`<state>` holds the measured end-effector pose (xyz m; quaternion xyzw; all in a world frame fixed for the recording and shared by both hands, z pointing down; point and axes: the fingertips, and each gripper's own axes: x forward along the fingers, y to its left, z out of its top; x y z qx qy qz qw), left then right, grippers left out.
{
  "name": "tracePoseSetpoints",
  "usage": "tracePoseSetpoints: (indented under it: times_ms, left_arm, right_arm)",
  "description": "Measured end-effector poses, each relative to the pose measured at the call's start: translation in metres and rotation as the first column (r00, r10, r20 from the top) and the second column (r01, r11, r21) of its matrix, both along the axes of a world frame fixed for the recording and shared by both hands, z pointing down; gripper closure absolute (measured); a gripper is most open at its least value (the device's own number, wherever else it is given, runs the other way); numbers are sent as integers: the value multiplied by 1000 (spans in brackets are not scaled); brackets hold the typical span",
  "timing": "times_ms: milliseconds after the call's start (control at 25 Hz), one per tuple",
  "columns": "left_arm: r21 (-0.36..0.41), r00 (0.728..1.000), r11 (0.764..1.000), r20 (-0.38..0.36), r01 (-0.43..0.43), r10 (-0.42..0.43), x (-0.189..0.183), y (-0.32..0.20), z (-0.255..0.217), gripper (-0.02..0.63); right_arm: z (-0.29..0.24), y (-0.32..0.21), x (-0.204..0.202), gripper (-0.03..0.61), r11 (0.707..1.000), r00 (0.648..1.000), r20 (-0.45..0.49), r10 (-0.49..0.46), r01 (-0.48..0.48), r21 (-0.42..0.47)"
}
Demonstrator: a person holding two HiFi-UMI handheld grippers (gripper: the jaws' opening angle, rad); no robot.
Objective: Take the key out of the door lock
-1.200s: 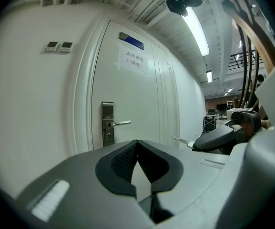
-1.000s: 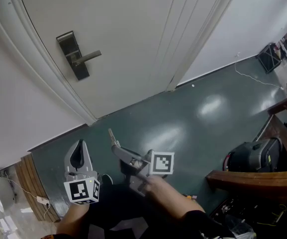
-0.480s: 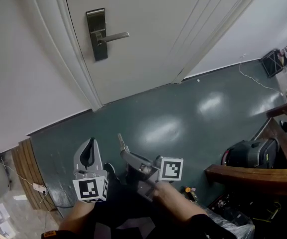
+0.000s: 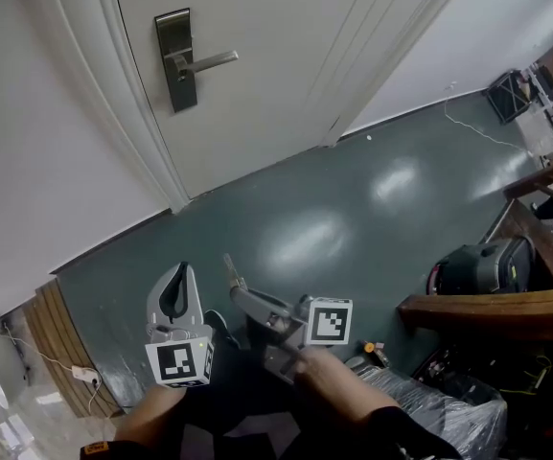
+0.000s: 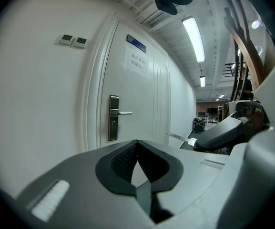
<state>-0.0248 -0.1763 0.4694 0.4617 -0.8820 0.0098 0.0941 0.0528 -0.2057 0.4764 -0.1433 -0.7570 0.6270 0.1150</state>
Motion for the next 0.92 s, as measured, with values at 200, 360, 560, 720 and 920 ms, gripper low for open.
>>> tracePoseSetpoints:
  times_ms: [200,360,560,720,920]
  left_arm:
    - [19,1000,1000,16,-7,7,-3,3,-9,597]
    - [32,1000,999,23,-1,0,-8,6,-11,597]
    - [43,999,999,31,12,-13,-6,15,-12,597]
    - [49,999,999,33,21,-23,-3,20,-14,597]
    - [51,999,998,25,29,-30,2,22,-23,597]
  right_arm:
    - [-6,0,1,565,1000,1000,8,26,-26,14]
    - [-10,2,-2,566,999,999,22,23,-24,24]
    - [-12,7,1,566,999,999,22,23,-24,30]
    - [-14,10,4,566,999,999,28,19,-20,32]
    - [-15,14,8,566,999,999,39,13,-14,37]
